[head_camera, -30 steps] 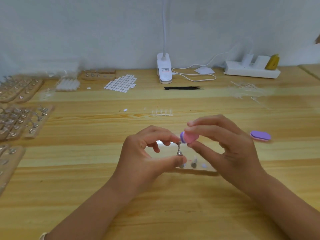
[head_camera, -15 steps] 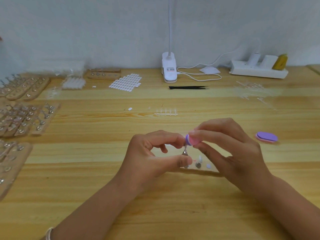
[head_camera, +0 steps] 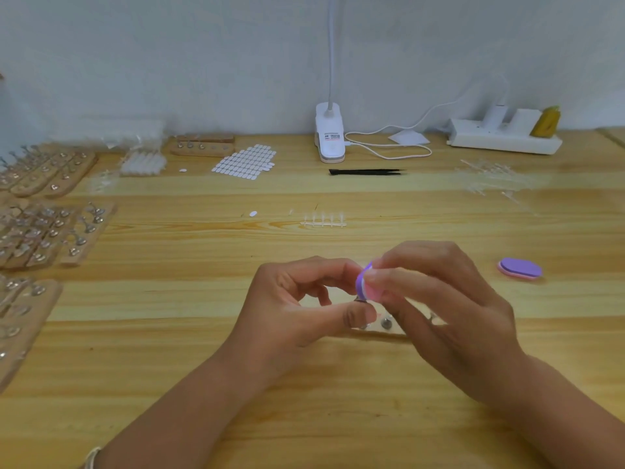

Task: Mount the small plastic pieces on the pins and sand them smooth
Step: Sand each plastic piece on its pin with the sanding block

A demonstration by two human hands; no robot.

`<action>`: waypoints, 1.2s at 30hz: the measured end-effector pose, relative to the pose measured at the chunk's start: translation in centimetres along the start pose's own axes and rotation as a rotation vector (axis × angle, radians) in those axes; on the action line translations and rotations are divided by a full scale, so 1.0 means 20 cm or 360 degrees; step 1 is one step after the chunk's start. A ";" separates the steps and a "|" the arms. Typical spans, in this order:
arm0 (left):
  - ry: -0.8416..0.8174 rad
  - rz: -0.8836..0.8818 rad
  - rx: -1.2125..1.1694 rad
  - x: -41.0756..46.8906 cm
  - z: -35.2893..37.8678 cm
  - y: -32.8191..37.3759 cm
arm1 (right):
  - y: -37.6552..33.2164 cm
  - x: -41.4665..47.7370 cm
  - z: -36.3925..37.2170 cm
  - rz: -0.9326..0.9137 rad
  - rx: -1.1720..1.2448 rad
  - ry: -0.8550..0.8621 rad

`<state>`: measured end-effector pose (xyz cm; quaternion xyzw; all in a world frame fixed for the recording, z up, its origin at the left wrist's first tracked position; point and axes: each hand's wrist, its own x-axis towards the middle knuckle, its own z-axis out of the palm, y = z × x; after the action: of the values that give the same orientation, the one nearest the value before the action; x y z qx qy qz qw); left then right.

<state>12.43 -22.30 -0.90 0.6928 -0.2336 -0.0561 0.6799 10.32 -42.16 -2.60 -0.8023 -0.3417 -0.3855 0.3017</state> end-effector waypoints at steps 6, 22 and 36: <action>0.0025 -0.0062 -0.0126 -0.01 0.01 0.01 | 0.05 0.00 -0.02 0.0128 -0.0154 0.0072; -0.0005 -0.0139 -0.0270 0.00 0.01 0.02 | 0.01 0.00 0.02 0.0155 -0.0112 0.0090; -0.0039 -0.0027 -0.0156 0.00 0.00 0.02 | -0.05 0.01 0.03 0.0059 0.0004 0.0234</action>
<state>12.29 -22.33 -0.56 0.6599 -0.2329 -0.0818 0.7096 9.79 -41.11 -2.51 -0.7776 -0.3043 -0.4373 0.3339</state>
